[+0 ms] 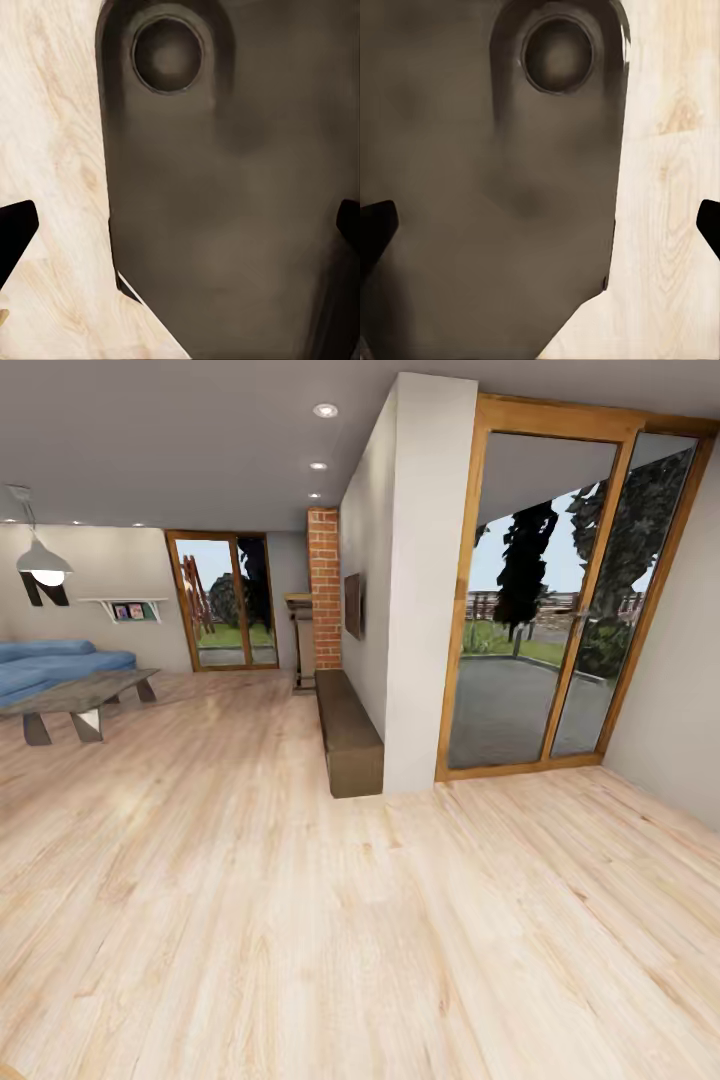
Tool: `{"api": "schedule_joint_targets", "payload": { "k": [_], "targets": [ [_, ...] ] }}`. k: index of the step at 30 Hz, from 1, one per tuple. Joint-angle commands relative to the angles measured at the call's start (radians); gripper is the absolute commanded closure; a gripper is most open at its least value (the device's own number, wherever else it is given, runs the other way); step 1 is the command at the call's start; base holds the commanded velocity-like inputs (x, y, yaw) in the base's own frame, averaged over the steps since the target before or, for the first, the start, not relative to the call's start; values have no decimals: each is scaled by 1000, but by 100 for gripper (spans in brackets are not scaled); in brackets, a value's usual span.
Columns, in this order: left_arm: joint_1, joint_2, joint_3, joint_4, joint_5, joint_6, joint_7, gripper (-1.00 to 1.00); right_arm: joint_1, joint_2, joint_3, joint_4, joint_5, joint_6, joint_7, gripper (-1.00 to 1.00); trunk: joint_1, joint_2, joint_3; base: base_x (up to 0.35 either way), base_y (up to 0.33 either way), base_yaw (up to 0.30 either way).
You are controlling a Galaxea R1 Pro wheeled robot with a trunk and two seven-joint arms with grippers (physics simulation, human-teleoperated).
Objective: Pick up the poster from the kitchen countertop and hang it on one of the wall nails in the kitchen.
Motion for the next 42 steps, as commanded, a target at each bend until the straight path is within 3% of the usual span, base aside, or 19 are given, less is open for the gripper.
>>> {"api": "schedule_joint_targets", "payload": {
  "k": [1,5,19,26,27,31,42],
  "targets": [
    [6,-6,-6,-6,-5,-5,-2,-100,-6,6,6,-6,-5,-6,6,-100,0,0,0,0,0,0],
    [20,-24,-9,-28,-5,-7,-2,-100,-29,25,10,-29,-3,-25,13,-100,0,0,0,0,0,0],
    [19,-24,-10,-81,-5,-8,-3,-100,-51,25,10,-62,-3,-22,13,-100,0,0,0,0,0,0],
    [18,12,4,-121,-6,-47,4,-100,-92,-7,-13,-102,-10,-61,1,-100,0,0,0,0,0,0],
    [18,16,5,-620,-6,-96,4,-100,-114,-7,-13,-377,-10,-166,1,-100,0,0,0,0,0,0],
    [18,20,6,-665,-7,-102,3,-100,-116,-11,-14,-440,-11,-173,0,-100,0,0,0,0,0,0],
    [18,28,8,-632,-6,-103,3,-100,-111,-12,-11,-419,-11,-175,0,-100,0,0,0,54,0,-22]
  ]
}}
